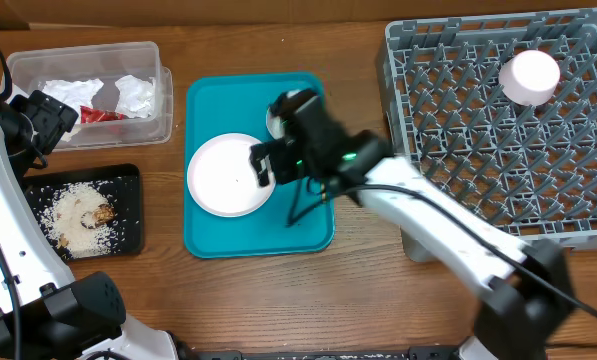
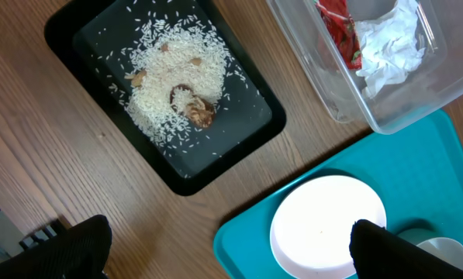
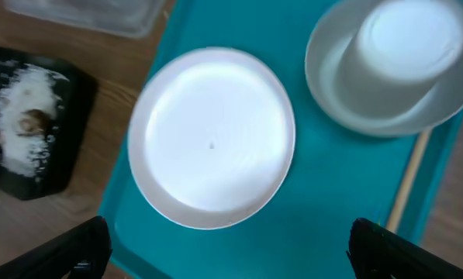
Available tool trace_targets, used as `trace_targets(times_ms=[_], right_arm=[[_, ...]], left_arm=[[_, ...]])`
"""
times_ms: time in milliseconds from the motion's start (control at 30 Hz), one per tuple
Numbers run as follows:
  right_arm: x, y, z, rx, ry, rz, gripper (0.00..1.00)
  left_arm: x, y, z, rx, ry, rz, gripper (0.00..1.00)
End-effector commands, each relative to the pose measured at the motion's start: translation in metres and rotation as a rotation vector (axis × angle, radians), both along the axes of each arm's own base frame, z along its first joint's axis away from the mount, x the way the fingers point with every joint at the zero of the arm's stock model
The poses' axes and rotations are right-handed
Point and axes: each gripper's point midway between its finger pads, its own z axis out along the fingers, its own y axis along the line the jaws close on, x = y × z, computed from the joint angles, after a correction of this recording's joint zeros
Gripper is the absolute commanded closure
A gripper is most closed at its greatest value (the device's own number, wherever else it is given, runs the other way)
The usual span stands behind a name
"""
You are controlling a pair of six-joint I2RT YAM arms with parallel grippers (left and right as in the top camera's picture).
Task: Sort waste into correct bins and load items into the dishwasher
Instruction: 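Move the right gripper back to the white plate on the tray, then grasp the white plate rim with the right gripper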
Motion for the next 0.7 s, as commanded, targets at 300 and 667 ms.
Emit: trace_targets(times_ms=[300,667], right_arm=[[-0.021,0.03,-0.11,-0.055,0.262,-0.224,0.0],[-0.018,0.024,-0.131,-0.087,0.282,-0.3,0.31]], left_arm=[[-0.001,0.004,-0.002,0.01,0.014,-0.003,0.0],[-0.001,0.004,-0.002,0.01,0.014,-0.003,0.0]])
